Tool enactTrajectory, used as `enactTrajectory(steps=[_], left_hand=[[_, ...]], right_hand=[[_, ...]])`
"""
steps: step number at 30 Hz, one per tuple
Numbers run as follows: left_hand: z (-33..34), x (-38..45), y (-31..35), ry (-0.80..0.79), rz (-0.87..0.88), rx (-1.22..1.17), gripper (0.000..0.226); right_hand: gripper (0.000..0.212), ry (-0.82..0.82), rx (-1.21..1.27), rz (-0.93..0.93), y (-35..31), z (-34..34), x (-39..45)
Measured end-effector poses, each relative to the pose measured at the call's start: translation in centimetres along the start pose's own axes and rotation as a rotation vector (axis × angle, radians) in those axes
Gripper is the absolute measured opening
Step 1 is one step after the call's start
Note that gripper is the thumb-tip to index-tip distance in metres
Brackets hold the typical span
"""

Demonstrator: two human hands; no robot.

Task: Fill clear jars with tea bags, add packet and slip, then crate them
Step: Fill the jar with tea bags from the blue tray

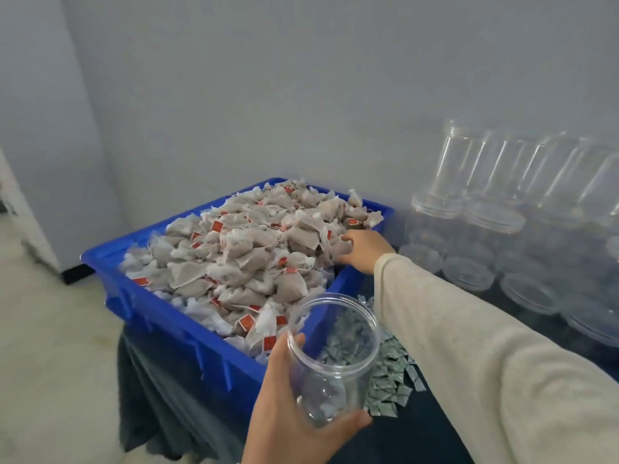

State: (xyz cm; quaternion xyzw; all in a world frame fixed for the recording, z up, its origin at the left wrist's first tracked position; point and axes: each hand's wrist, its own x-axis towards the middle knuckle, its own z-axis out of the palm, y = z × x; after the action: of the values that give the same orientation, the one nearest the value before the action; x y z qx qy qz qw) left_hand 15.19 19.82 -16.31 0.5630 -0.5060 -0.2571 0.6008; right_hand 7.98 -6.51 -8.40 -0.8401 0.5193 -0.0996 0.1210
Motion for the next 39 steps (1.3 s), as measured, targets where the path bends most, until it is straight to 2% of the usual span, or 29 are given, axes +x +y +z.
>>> enactTrajectory(steps=[6, 11, 17, 20, 23, 25, 27, 30, 36, 39], left_hand=[[0.8, 0.7, 0.8, 0.014, 0.114, 0.022, 0.098], [1.4, 1.0, 0.8, 0.038, 0.148, 0.06, 0.097], [2.1, 1.5, 0.6, 0.028, 0.122, 0.011, 0.095], [2.3, 1.8, 0.6, 0.039, 0.09, 0.003, 0.094], [2.4, 1.9, 0.4, 0.041, 0.061, 0.044, 0.096], [2.4, 1.9, 0.2, 0.047, 0.054, 0.058, 0.103], [2.4, 2.0, 0.0, 0.05, 0.049, 0.064, 0.108], [2.5, 2.0, 0.1, 0.046, 0.061, 0.057, 0.098], [2.5, 1.9, 0.3, 0.061, 0.115, 0.029, 0.093], [2.4, 1.9, -0.1, 0.039, 0.116, 0.059, 0.093]], right_hand=[[0.03, 0.117, -0.051, -0.016, 1.2, 0.9, 1.0], [0.017, 0.22, 0.024, -0.118, 1.3, -0.4, 0.5], [0.021, 0.311, 0.27, -0.273, 0.1, -6.0, -3.4], [0.012, 0.238, 0.454, -0.32, -1.2, -9.0, -7.1], [0.014, 0.053, 0.664, -0.375, -2.4, -10.7, -11.3], [0.012, -0.066, 0.702, -0.402, -2.9, -10.9, -13.4], [0.01, -0.143, 0.657, -0.412, -3.1, -10.6, -14.7], [0.012, -0.191, 0.514, -0.409, -3.4, -9.3, -15.6], [0.007, -0.136, 0.189, -0.465, -4.2, -7.8, -15.8], [0.011, -0.16, 0.13, -0.49, -4.6, -7.6, -15.8]])
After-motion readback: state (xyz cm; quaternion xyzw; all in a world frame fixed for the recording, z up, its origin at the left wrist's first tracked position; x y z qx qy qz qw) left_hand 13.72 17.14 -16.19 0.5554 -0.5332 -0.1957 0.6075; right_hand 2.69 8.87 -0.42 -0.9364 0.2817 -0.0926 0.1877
